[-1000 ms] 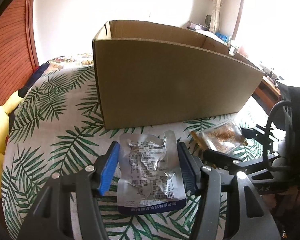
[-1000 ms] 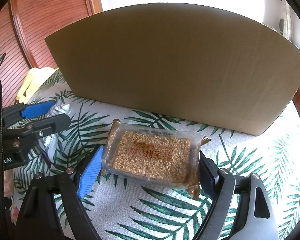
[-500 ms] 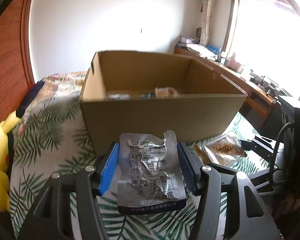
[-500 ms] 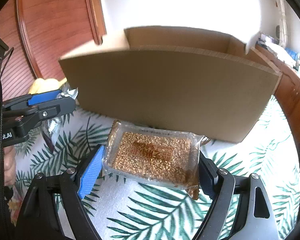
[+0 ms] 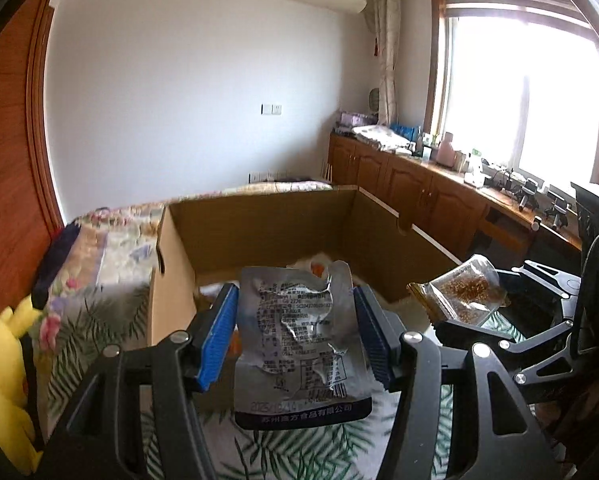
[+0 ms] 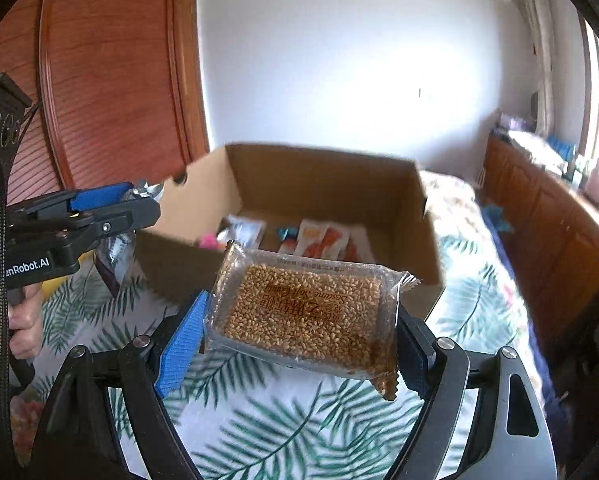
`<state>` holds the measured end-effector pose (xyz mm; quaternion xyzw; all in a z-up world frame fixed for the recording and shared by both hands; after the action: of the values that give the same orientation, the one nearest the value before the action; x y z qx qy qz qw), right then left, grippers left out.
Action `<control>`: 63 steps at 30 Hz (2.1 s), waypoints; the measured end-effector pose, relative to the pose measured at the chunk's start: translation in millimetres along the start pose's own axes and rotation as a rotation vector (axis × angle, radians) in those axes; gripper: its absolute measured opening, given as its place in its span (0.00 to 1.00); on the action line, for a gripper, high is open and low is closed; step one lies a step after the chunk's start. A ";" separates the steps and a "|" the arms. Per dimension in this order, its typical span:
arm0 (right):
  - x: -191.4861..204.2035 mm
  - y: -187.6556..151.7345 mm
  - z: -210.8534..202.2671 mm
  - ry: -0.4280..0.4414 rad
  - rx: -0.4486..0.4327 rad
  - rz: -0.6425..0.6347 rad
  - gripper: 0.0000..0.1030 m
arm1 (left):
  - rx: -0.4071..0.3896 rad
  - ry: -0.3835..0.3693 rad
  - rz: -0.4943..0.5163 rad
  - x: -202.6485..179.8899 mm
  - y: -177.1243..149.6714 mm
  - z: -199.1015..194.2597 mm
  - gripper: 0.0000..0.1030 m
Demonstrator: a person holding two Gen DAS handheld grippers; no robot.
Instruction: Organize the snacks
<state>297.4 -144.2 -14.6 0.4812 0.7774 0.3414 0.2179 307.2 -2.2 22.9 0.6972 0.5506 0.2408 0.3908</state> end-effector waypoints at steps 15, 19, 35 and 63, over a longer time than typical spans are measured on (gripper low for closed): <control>-21.4 63.5 29.6 -0.021 -0.044 -0.032 0.83 | 0.008 -0.001 0.002 17.1 42.5 52.6 0.56; -24.0 66.9 48.4 -0.010 -0.026 -0.036 0.83 | 0.023 -0.002 -0.001 20.3 41.7 67.8 0.57; -23.8 51.7 97.5 0.028 0.064 -0.029 0.85 | 0.069 0.022 -0.042 27.1 29.4 96.2 0.67; 0.6 25.5 -25.9 -0.029 -0.054 0.015 0.90 | 0.002 0.096 0.003 -11.4 -7.5 -42.8 0.72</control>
<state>295.1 -144.2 21.7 0.4861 0.7609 0.3569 0.2396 266.9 -0.5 42.7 0.6860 0.5681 0.2739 0.3628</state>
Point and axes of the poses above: each gripper's, at about its wrist camera, not at the fingertips, and z roughly the way its jaws point, x to its left, y to its top, the point moved 8 cm from there along z, roughly the way its jaws point, and after that the axes turned 7 degrees about x, right-handed, at the moved point
